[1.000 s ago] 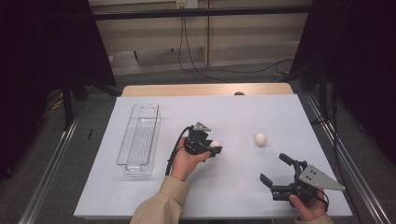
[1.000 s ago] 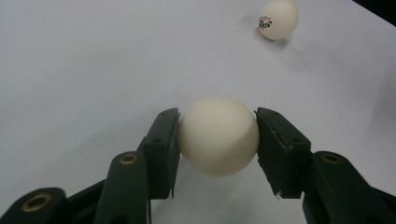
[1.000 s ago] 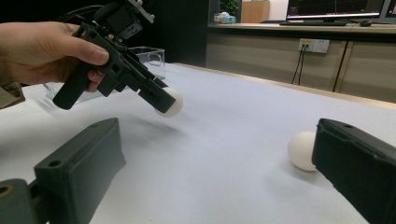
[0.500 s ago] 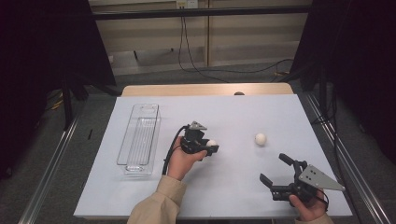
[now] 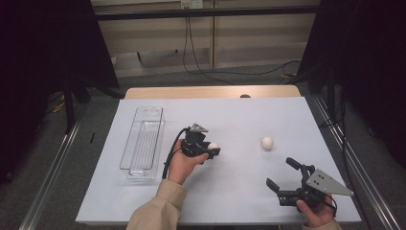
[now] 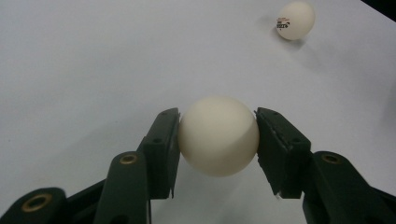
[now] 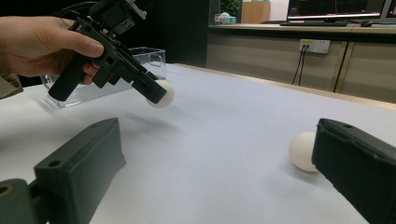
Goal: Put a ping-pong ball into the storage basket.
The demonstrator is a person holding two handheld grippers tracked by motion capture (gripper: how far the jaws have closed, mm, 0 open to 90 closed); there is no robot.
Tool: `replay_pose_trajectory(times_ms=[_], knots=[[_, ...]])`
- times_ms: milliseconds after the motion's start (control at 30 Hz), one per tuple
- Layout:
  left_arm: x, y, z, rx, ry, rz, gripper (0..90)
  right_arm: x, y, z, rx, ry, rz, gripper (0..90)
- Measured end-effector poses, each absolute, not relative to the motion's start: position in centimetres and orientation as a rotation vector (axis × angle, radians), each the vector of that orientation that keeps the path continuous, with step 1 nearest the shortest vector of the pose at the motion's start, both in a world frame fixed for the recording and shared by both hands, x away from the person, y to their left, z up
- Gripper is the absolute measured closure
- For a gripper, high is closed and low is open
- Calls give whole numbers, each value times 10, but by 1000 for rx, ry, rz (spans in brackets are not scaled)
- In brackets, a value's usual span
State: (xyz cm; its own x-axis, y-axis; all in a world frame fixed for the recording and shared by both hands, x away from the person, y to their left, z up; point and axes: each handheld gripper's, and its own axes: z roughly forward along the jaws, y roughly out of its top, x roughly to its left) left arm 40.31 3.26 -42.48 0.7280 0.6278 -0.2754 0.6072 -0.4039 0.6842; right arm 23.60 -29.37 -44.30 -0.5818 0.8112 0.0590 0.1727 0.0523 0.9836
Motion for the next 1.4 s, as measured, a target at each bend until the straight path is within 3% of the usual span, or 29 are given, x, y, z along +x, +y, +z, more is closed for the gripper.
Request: replay_pose_trajectory(times_ms=[1400], knots=[[408,59,-412,2113,975,61,512,236,-293,-443,987,1808,1572,14]])
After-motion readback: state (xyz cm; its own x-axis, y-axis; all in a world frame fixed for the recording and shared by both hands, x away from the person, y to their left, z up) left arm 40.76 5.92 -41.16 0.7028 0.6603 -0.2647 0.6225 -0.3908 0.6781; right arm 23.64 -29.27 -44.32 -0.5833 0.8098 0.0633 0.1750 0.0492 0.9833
